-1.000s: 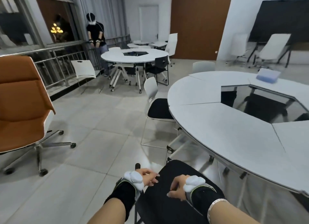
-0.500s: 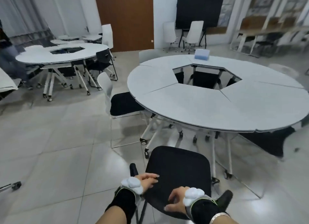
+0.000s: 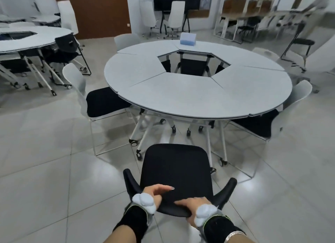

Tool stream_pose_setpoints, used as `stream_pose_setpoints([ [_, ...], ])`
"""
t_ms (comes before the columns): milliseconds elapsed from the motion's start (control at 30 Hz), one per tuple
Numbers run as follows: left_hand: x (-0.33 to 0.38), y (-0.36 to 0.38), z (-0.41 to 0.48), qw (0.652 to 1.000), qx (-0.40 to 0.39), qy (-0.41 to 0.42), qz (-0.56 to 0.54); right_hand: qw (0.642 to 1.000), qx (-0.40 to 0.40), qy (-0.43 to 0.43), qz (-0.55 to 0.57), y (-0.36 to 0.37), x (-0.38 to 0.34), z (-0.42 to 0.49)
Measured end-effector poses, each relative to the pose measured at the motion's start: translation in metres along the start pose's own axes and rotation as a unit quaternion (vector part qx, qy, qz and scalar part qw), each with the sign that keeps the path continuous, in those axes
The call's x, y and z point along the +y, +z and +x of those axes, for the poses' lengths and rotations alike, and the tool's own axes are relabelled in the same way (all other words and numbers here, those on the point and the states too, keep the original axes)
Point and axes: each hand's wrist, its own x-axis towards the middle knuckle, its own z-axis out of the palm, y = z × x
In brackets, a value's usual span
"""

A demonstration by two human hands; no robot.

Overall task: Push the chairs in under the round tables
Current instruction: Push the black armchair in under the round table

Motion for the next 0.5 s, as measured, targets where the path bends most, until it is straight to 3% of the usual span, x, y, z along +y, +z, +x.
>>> stream_pose_setpoints([
  [233, 0.004, -0.006, 0.021, 0.999, -0.028, 0.028, 0.033, 0.999, 0.000, -0.001, -0.043, -0.006, 0.013, 0.028],
  [500, 0.017, -0.012, 0.062, 0.997, 0.003, 0.048, 0.056, 0.999, 0.009, -0.004, -0.049, -0.034, 0.025, 0.062],
])
